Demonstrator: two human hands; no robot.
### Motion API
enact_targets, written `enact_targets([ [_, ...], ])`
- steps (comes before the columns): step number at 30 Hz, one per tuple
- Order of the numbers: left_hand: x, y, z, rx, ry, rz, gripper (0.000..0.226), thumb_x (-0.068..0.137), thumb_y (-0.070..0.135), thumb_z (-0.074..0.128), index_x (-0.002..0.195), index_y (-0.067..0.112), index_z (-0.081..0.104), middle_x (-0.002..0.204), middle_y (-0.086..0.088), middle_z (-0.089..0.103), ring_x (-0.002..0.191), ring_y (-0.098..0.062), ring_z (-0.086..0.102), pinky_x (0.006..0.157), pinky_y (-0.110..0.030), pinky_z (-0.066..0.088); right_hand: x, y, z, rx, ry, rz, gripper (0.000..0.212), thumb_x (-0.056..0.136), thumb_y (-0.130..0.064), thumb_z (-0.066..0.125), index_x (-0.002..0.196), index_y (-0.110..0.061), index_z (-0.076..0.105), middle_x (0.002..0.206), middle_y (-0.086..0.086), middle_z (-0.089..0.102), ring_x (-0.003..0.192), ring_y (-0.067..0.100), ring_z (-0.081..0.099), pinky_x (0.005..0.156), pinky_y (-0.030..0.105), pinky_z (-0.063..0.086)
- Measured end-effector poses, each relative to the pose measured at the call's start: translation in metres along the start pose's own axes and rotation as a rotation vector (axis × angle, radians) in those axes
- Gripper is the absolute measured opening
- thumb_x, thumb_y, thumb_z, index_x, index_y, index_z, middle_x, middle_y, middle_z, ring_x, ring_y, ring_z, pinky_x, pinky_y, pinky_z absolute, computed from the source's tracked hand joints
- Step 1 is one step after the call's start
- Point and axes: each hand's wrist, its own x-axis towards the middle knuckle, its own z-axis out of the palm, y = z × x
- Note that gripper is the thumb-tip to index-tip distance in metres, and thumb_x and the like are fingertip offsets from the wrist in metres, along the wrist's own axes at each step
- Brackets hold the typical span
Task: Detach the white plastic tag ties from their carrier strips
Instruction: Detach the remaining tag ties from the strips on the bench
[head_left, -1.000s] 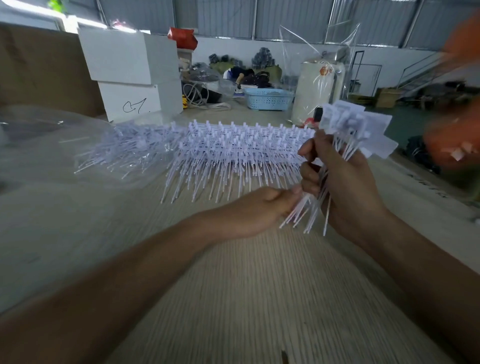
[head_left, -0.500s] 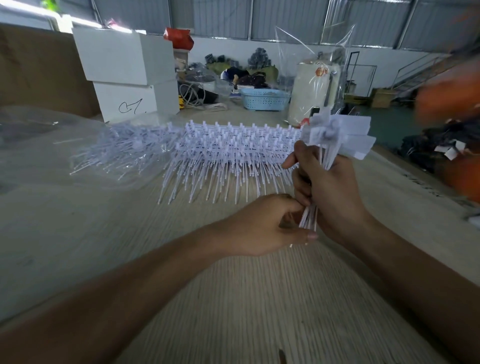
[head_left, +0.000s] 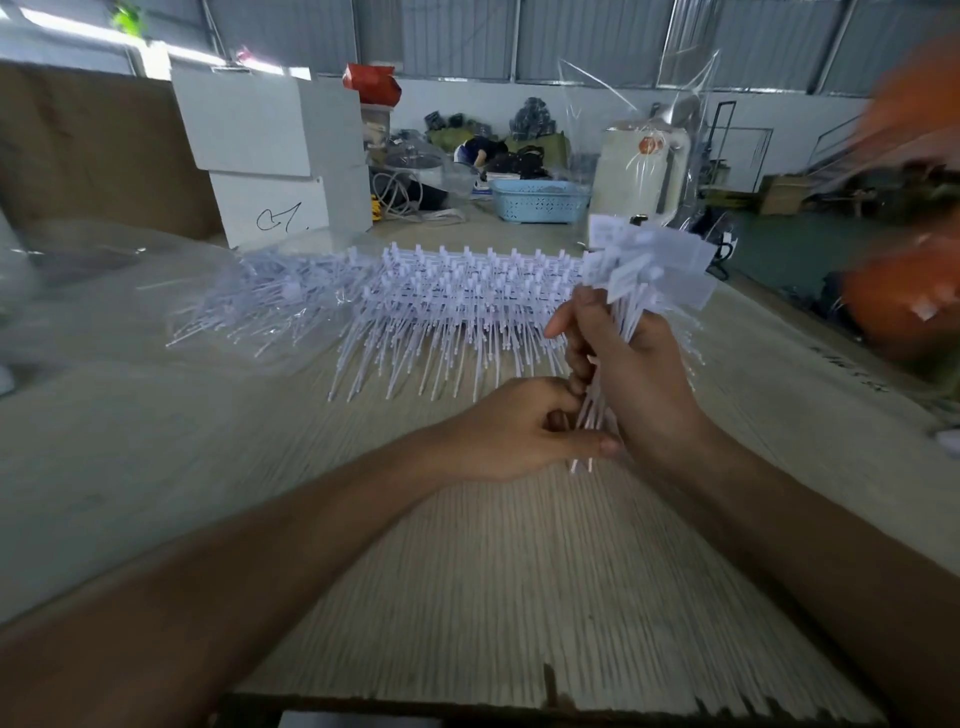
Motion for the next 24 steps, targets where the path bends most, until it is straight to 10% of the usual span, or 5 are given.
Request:
enact_targets([
  [7, -0.003, 0.000, -0.001, 0.000, 0.034, -0.059, 0.034, 0.090, 0.027, 0.074, 0.083, -0.006, 0.067, 0.064, -0.011, 0.054, 0.053, -0.006, 0.045, 0.055, -0.025, 0.035, 0.009, 0.003, -0.002, -0.243, -0.091, -0.085, 0.035, 0.102, -0.026, 0.057, 0.071, -0.015, 0.070, 0.054, -0.009, 0.055, 0.056, 0.006, 0.054, 0.066, 0.025, 0.045],
  [14, 0.001, -0.004, -0.004, -0.016, 0.038, -0.120, 0.043, 0.090, 0.027, 0.073, 0.066, -0.004, 0.056, 0.046, 0.011, 0.040, 0.043, -0.004, 0.036, 0.049, -0.022, 0.027, 0.015, 0.001, 0.005, -0.278, -0.160, -0.128, 0.031, 0.102, -0.027, 0.055, 0.077, -0.016, 0.070, 0.067, -0.018, 0.063, 0.068, -0.002, 0.060, 0.070, 0.016, 0.043],
  [24, 0.002, -0.002, -0.003, 0.021, 0.023, -0.115, 0.033, 0.098, 0.023, 0.063, 0.101, -0.010, 0.067, 0.077, -0.019, 0.060, 0.078, -0.007, 0.058, 0.069, -0.033, 0.047, 0.016, 0.006, 0.005, -0.336, -0.262, -0.025, 0.046, 0.106, -0.032, 0.046, 0.076, -0.012, 0.075, 0.064, -0.015, 0.066, 0.062, -0.002, 0.060, 0.063, 0.007, 0.043],
])
